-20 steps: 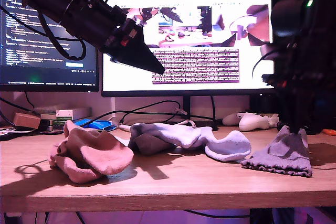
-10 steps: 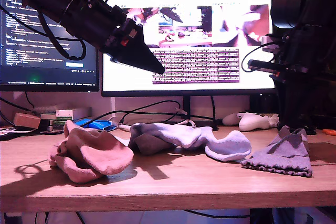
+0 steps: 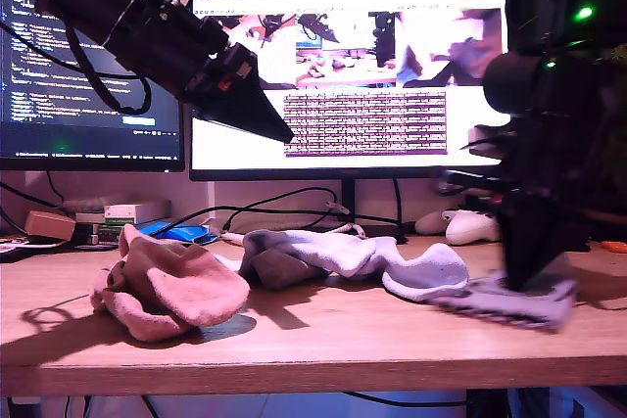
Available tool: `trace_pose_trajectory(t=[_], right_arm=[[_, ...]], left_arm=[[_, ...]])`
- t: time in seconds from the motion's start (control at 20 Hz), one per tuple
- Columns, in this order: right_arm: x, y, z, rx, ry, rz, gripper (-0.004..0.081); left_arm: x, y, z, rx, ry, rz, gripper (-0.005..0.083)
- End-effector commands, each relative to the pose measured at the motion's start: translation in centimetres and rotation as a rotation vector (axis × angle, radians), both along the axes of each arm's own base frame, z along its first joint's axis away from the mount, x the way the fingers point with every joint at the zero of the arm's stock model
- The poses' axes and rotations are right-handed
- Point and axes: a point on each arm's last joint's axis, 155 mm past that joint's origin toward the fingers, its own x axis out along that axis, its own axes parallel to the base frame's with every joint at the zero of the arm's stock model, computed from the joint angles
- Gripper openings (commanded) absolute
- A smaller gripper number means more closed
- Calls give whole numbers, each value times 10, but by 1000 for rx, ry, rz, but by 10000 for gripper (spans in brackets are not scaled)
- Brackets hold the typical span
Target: Pair up the socks based on colour and pattern, by placing them on top of one another
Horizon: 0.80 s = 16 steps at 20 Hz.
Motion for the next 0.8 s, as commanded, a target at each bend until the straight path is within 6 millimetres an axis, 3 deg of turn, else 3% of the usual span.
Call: trace_pose_trajectory(t=[0.0,0.15,0.35,0.45,0.75], right_arm=[[-14,18,-12,9,18,172,-12],[-35,24,-14,-11,40,370,-12],[-56,1,-18,-81,92,570,-12],[-49,-15,-20,-141,77,584,-12],[-34,-1,-18,-146,-8,635,-12]], left_arm=[[2,-1,-3,-2,3,2,-11],[2,-1,-2,-3,1,2,-11],[2,-1,-3,-2,3,1,-11],[2,-1,-3,-2,4,1,-11],[2,-1,-2,-3,1,2,-11]])
